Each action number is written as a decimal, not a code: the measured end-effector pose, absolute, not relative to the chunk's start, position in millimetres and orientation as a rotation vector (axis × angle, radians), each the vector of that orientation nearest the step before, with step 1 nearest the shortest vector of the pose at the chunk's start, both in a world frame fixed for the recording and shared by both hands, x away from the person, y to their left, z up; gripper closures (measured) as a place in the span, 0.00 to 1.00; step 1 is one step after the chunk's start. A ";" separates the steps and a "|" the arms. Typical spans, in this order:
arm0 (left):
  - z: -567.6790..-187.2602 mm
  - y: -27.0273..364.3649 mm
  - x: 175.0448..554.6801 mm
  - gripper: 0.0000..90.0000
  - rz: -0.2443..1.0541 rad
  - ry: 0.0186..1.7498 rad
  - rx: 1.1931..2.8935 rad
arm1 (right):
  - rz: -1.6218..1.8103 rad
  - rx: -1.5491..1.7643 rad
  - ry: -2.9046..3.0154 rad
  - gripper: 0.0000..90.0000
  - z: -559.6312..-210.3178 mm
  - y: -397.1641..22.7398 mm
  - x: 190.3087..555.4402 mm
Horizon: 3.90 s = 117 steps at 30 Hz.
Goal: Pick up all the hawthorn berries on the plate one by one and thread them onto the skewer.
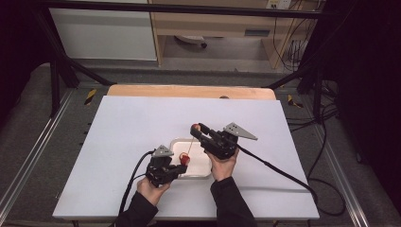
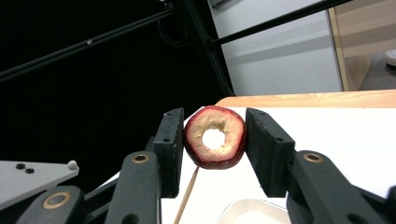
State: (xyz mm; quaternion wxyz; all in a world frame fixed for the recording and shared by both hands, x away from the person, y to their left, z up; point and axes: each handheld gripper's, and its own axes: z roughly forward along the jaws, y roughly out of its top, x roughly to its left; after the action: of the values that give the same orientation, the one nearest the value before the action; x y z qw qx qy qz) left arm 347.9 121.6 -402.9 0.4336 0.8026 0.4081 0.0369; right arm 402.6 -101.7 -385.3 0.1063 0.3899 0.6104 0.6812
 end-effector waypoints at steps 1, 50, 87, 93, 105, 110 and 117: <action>-402.8 121.5 348.1 0.98 0.090 1.019 1.995 | 2.008 1.151 1.800 0.66 -385.6 -101.5 402.6; -381.4 108.6 364.1 0.98 0.092 1.062 1.820 | 1.980 1.099 1.882 0.66 -394.2 -99.4 388.6; -412.8 196.3 334.0 0.98 0.286 0.935 2.144 | 1.381 1.015 2.348 0.08 -389.3 -138.5 405.8; -416.0 210.0 331.5 0.98 0.275 0.950 2.142 | 1.298 1.007 2.424 0.07 -388.2 -128.5 408.5; -421.3 222.3 332.5 0.98 0.256 0.969 2.153 | 1.132 0.959 2.567 0.10 -388.5 -85.2 422.1; -422.3 223.7 333.6 0.98 0.246 0.974 2.156 | 1.029 0.986 2.630 0.13 -393.2 -70.3 427.9; -423.1 223.5 334.1 0.98 0.235 0.969 2.158 | 0.981 0.975 2.669 0.18 -398.4 -55.8 436.1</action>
State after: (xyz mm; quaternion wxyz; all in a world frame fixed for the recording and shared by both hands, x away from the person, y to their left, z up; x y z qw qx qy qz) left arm 334.1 223.5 -423.1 0.3728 0.8423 0.3783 0.0916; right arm 436.1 -55.8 -398.4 0.0678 0.3236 0.8858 0.3255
